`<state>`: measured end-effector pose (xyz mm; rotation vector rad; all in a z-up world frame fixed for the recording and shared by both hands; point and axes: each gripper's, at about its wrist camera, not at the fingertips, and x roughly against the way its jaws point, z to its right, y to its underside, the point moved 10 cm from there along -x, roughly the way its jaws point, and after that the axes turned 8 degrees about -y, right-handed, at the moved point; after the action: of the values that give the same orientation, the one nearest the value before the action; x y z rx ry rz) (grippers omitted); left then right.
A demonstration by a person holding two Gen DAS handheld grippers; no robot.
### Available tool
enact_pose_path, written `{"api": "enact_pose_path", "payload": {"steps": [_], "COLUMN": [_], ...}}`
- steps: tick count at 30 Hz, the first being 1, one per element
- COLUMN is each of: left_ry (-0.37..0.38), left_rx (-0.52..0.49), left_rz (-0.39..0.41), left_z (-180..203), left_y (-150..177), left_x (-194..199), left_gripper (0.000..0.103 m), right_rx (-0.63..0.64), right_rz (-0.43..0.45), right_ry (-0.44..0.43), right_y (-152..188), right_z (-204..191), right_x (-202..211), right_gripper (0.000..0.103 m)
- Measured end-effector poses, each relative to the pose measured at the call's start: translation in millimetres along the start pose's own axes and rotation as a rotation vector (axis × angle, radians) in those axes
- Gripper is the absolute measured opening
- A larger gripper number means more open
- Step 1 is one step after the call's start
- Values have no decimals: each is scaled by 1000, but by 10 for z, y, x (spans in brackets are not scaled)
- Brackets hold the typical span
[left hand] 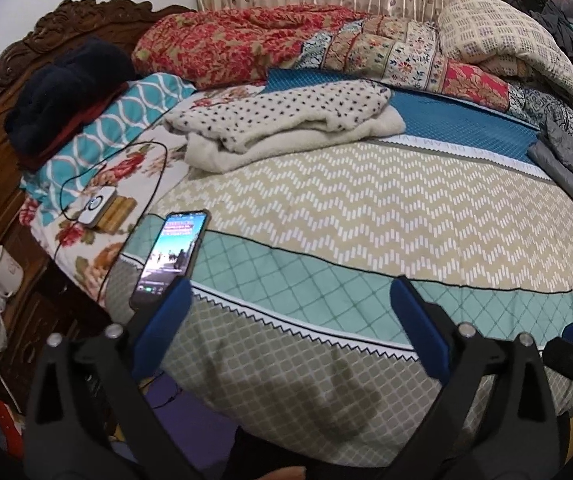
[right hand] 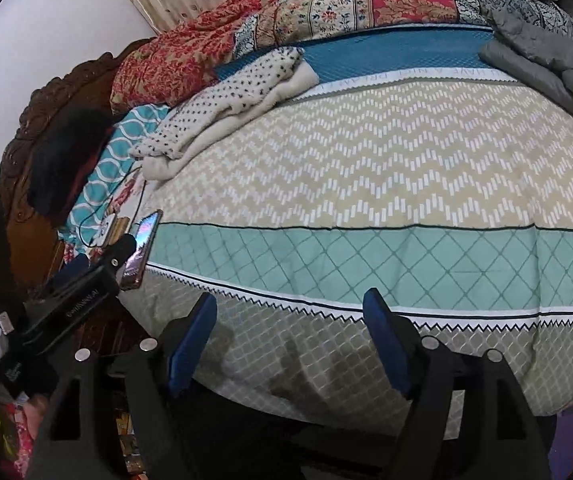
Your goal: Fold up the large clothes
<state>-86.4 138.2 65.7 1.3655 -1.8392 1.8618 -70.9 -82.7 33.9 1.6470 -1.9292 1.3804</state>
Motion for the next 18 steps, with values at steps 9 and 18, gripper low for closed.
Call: {"api": "enact_pose_path", "payload": {"steps": [9, 18], "left_ry": [-17, -28], "left_rx": [17, 29], "left_rz": [26, 40], "left_z": [-77, -115], "left_y": [-54, -93], "left_x": [19, 46], "left_gripper": [96, 97], "right_rx": [23, 56], "right_rz": [-30, -27], "right_ry": [6, 12], "right_y": [109, 115], "right_z": [-40, -73], "right_x": [-129, -131], "right_gripper": [63, 63]}}
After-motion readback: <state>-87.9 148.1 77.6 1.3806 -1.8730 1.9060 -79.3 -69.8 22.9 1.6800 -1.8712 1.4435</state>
